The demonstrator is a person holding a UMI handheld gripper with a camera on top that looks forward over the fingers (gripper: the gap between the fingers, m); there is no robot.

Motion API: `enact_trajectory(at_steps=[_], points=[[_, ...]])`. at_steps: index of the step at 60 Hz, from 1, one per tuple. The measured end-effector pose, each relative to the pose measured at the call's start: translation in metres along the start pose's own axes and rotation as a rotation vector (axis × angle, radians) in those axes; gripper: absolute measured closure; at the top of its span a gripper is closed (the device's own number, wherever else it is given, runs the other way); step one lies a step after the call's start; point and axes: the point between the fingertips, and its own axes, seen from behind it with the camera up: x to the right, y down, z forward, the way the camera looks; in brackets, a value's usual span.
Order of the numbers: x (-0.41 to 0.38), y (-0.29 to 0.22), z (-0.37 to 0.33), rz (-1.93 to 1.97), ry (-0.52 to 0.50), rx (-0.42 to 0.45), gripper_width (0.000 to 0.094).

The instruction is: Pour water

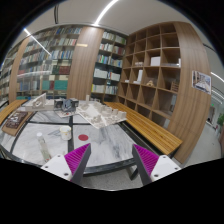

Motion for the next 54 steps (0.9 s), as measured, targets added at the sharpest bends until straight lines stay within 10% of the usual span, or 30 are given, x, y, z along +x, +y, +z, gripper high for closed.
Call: enact_trajectory(at_steps=[32,54], points=[[-0.136,0.196,0.049,0.021,-0.239,-0.185,0.0098],[-0.365,0.167,0.124,0.051,-0.518,-0.004,0.0105]])
